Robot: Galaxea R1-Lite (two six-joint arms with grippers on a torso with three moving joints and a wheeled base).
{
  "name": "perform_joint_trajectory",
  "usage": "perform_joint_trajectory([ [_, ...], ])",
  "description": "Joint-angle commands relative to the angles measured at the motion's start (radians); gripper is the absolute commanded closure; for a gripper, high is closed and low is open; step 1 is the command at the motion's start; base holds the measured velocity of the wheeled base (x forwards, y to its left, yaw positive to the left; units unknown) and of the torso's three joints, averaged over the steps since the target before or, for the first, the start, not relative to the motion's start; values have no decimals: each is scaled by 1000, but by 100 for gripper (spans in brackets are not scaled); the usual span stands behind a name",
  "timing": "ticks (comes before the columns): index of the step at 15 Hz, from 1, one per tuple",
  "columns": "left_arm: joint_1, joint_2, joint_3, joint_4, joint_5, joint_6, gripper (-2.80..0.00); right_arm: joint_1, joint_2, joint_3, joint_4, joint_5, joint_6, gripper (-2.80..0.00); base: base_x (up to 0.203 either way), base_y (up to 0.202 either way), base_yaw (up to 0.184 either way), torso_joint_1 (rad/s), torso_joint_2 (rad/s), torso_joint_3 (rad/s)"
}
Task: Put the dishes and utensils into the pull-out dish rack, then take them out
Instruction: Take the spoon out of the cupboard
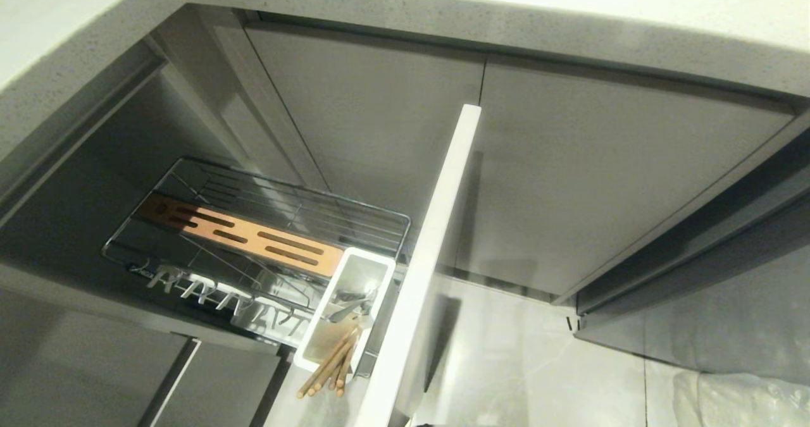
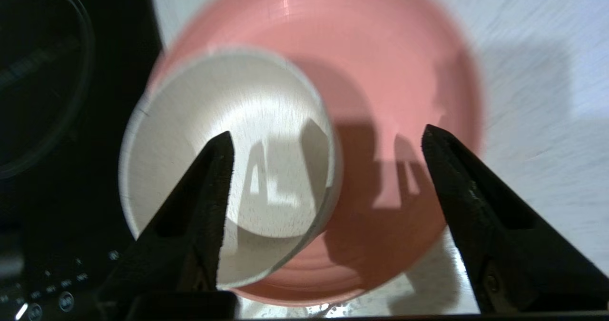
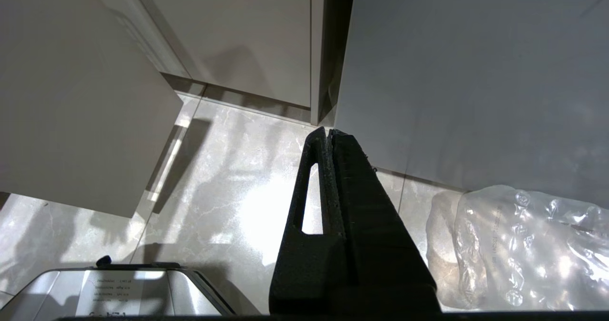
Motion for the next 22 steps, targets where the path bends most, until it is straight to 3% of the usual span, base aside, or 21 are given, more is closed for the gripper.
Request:
perform_joint_trajectory([
  [1, 12, -59, 0, -20, 2, -11, -280, 0, 1, 0, 0, 0, 0, 0, 0, 0, 0, 0, 0, 0],
  [3, 20, -111, 0, -73, 3, -59, -280, 0, 1, 0, 0, 0, 0, 0, 0, 0, 0, 0, 0, 0],
  [4, 19, -139, 2, -107, 2, -97, 0, 0, 1, 0, 0, 0, 0, 0, 0, 0, 0, 0, 0, 0],
  [6, -18, -194, 19, -172, -3, -161, 0, 0, 1, 0, 0, 0, 0, 0, 0, 0, 0, 0, 0, 0],
  [9, -170, -280, 89, -281, -3, -264, 0, 0, 1, 0, 0, 0, 0, 0, 0, 0, 0, 0, 0, 0],
  [11, -352, -337, 156, -370, -4, -331, 0, 0, 1, 0, 0, 0, 0, 0, 0, 0, 0, 0, 0, 0],
  [13, -583, -386, 233, -465, -15, -376, 0, 0, 1, 0, 0, 0, 0, 0, 0, 0, 0, 0, 0, 0],
  [15, -780, -419, 336, -545, -61, -414, 0, 0, 1, 0, 0, 0, 0, 0, 0, 0, 0, 0, 0, 0],
  [18, -980, -402, 485, -591, -212, -400, 0, 0, 1, 0, 0, 0, 0, 0, 0, 0, 0, 0, 0, 0],
  [20, -1027, -327, 515, -576, -237, -385, 0, 0, 1, 0, 0, 0, 0, 0, 0, 0, 0, 0, 0, 0],
  [22, -1120, -275, 517, -488, -236, -380, 0, 0, 1, 0, 0, 0, 0, 0, 0, 0, 0, 0, 0, 0],
])
